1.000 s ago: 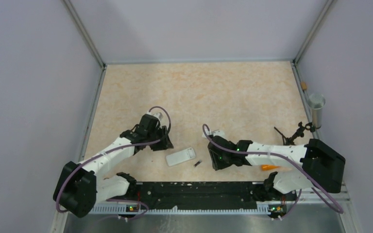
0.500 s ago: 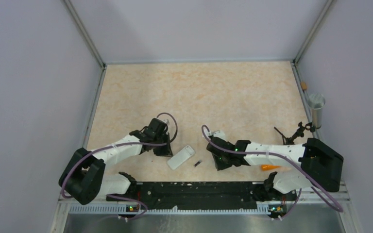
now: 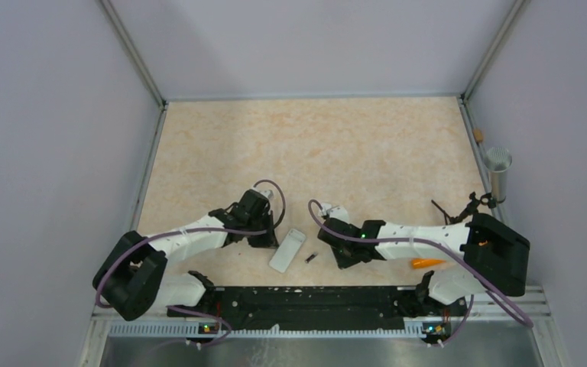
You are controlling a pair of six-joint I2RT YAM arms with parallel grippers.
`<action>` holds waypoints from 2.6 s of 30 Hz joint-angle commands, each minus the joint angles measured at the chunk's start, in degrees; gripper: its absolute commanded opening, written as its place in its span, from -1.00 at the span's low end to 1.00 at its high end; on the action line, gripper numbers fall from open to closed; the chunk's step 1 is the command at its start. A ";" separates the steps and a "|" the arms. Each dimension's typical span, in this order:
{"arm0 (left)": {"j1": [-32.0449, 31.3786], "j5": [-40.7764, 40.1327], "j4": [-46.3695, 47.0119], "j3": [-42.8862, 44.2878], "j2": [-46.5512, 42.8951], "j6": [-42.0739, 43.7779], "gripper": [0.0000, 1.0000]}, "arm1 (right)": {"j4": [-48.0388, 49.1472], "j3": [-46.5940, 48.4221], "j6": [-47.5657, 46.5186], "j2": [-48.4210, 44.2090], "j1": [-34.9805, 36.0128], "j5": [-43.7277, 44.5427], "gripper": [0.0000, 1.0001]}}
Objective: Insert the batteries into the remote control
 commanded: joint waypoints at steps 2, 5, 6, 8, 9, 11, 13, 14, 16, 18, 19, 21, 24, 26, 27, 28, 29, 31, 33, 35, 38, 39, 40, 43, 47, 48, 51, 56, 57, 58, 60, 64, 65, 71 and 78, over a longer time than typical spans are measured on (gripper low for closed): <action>-1.68 0.01 0.98 -2.85 2.25 -1.50 -0.82 | -2.72 3.19 -1.37 0.82 0.86 2.89 -1.00; -2.35 0.55 2.02 -3.28 2.32 -2.43 -0.83 | -3.83 4.14 -2.89 0.60 0.85 4.20 -1.00; -2.67 0.76 2.29 -3.44 2.31 -2.85 -0.83 | -4.15 4.48 -3.58 0.40 0.84 4.46 -1.00; -3.35 0.83 2.77 -3.85 2.24 -3.63 -0.84 | -4.21 4.92 -5.12 -0.20 0.89 4.58 -1.00; -3.61 0.87 3.00 -4.10 2.12 -4.11 -0.84 | -4.04 5.07 -6.00 -0.56 0.85 4.60 -1.00; -4.18 0.88 3.51 -4.64 2.01 -4.96 -0.85 | -3.86 5.48 -7.60 -1.10 0.85 4.10 -1.00; -4.52 1.02 4.04 -5.55 1.71 -5.99 -0.86 | -3.47 6.00 -9.31 -1.55 0.84 3.46 -1.00; -4.84 1.20 4.31 -5.90 1.33 -6.70 -0.87 | -3.19 6.27 -10.61 -1.70 0.90 2.89 -1.00; -5.29 1.08 4.48 -6.57 0.61 -7.66 -0.88 | -2.56 6.86 -12.80 -1.88 0.84 1.40 -1.00; -5.76 0.89 4.34 -7.20 -0.39 -8.47 -0.89 | -2.07 7.50 -14.17 -2.17 0.81 0.62 -1.00; -5.91 0.88 4.13 -7.51 -0.91 -8.73 -0.89 | -1.87 7.83 -14.70 -2.33 0.84 0.50 -1.00; -6.21 0.75 3.14 -7.86 -2.18 -9.07 -0.89 | -2.38 8.62 -15.20 -2.33 0.77 0.52 -1.00; -6.73 0.36 1.26 -8.59 -4.07 -9.28 -0.89 | -3.11 9.37 -15.46 -2.34 0.80 0.64 -1.00; -7.22 0.52 0.46 -9.02 -5.24 -9.45 -0.89 | -3.10 9.54 -15.79 -2.38 0.76 0.58 -1.00; -7.52 0.74 0.18 -9.11 -5.66 -9.49 -0.89 | -3.10 9.59 -15.92 -2.36 0.76 0.59 -1.00; -7.89 1.16 -0.02 -9.15 -5.91 -9.52 -0.89 | -2.92 9.68 -16.09 -2.41 0.75 0.45 -1.00; -8.37 1.56 -0.22 -9.10 -6.15 -9.57 -0.90 | -2.76 9.84 -16.24 -2.38 0.77 0.38 -1.00; -9.57 2.02 -0.44 -8.81 -6.33 -9.94 -0.90 | -2.59 10.22 -16.82 -2.33 0.78 0.04 -1.00; -10.88 2.51 -0.21 -8.62 -6.35 -10.47 -0.90 | -2.44 10.67 -17.54 -2.31 0.76 -0.30 -1.00; -12.22 3.04 0.46 -8.59 -6.22 -11.00 -0.90 | -2.27 11.00 -18.59 -2.27 0.77 -0.53 -1.00; -13.04 2.63 0.79 -8.51 -5.94 -11.67 -0.90 | -2.75 11.96 -20.20 -2.02 0.76 -0.59 -1.00; -13.17 2.37 0.80 -8.57 -5.98 -11.84 -0.90 | -2.83 12.20 -20.74 -2.06 0.77 -0.73 -1.00; -13.27 2.15 0.80 -8.57 -6.09 -11.93 -0.90 | -2.82 12.36 -21.28 -2.12 0.78 -0.87 -1.00; -13.37 1.26 0.40 -8.59 -6.69 -11.99 -0.85 | -2.88 12.91 -23.38 -2.12 0.68 -0.93 -1.00; -13.37 -1.83 -2.39 -7.78 -9.47 -11.63 -0.69 | -2.30 13.38 -25.98 -2.69 -0.23 -2.66 -1.00; -13.32 -2.24 -2.64 -7.72 -10.24 -11.57 -0.66 | -1.96 13.38 -26.97 -2.87 -0.42 -2.86 -1.00; -13.28 -3.78 -3.83 -7.05 -11.91 -12.04 -0.61 | -1.19 13.27 -30.41 -3.52 -0.49 -3.00 -1.00; -13.20 -5.05 -3.81 -6.33 -15.43 -12.62 -0.42 | 0.35 12.85 -36.79 -4.82 -0.55 -2.93 -1.00; -13.19 -5.73 -4.13 -6.17 -16.27 -12.59 -0.33 | 0.10 13.05 -37.92 -4.87 -0.51 -2.89 -1.00; -13.07 -6.45 -4.46 -5.94 -17.30 -12.52 -0.28 | -0.09 13.19 -39.11 -5.11 -0.59 -2.91 -1.00; -12.51 -7.36 -5.00 -5.64 -19.22 -12.11 -0.22 | -0.36 13.42 -42.12 -5.23 -0.95 -3.00 -1.00; -11.11 -8.16 -4.81 -5.34 -22.73 -10.98 -0.11 | -0.51 13.96 -46.40 -4.79 -1.99 -4.40 -1.00; -10.68 -7.65 -4.39 -5.38 -23.35 -10.55 -0.08 | -0.48 14.14 -47.27 -4.57 -2.23 -5.08 -1.00; -7.13 0.48 0.65 -5.71 -26.87 -8.44 0.13 | -0.29 15.78 -51.65 -3.01 -2.45 -11.05 -1.00; 1.03 17.08 10.85 -9.19 -30.10 -7.82 0.36 | 0.66 17.80 -55.05 -0.73 -2.43 -17.14 -1.00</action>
